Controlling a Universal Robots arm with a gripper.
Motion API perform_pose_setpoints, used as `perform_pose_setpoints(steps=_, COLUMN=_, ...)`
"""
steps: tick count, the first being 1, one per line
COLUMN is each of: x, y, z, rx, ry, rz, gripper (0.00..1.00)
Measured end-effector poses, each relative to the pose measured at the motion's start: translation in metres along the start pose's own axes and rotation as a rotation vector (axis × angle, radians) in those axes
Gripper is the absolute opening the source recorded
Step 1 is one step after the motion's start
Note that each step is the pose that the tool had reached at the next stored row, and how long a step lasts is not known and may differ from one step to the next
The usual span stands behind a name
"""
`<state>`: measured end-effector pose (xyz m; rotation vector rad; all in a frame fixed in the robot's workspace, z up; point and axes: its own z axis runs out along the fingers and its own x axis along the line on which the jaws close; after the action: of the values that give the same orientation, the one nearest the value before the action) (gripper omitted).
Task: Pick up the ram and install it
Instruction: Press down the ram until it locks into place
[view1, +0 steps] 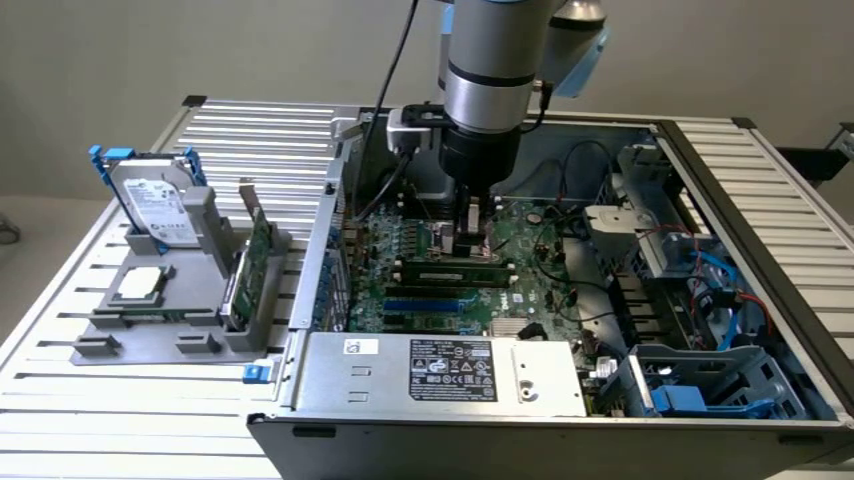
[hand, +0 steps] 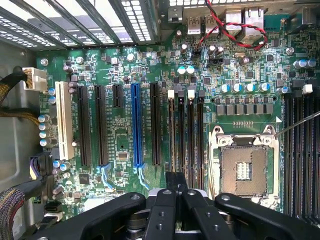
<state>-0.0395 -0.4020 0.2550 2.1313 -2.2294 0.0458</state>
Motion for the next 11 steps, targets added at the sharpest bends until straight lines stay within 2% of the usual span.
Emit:
perform_pose_setpoints(steps=8, x=0.0, y=0.0006, z=0.0003, rx=-0.0001, ry=0.0, rz=0.0, gripper=0.11)
perform_pose_setpoints(steps=11, x=-0.0002, y=0.0083, z=0.0029, rx=0.0002, ry=0.0, rz=0.0, gripper=0.11)
